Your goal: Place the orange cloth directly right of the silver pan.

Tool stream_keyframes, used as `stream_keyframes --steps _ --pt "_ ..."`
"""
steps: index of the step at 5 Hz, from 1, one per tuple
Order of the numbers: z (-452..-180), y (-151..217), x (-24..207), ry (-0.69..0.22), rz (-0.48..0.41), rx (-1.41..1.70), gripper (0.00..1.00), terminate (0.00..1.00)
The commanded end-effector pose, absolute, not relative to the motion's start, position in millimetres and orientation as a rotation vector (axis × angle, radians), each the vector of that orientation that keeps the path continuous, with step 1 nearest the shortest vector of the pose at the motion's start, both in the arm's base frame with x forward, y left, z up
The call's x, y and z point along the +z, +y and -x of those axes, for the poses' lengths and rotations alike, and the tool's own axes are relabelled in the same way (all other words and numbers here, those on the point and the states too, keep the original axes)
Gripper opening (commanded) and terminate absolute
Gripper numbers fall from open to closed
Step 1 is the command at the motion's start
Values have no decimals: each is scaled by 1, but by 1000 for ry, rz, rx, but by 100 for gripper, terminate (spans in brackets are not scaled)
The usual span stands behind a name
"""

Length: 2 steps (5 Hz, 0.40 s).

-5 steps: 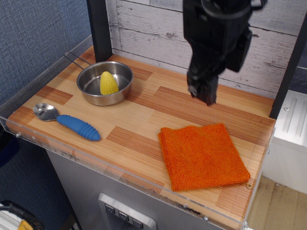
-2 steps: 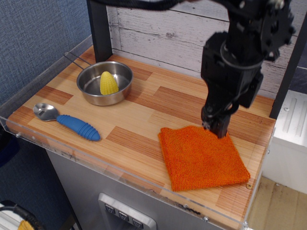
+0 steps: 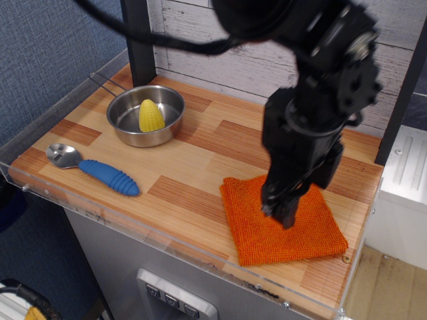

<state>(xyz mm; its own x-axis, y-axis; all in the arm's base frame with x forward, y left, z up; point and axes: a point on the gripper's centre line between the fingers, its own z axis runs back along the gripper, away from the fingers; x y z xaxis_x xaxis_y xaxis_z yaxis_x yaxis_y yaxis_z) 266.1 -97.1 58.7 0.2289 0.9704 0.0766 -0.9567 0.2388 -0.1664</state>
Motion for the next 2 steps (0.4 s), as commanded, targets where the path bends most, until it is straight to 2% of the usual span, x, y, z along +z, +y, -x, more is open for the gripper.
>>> stream_keyframes --steps 1,2 --pt "-268 -91 38 -126 94 1354 100 0" --pt "-272 -90 31 -124 84 1356 100 0"
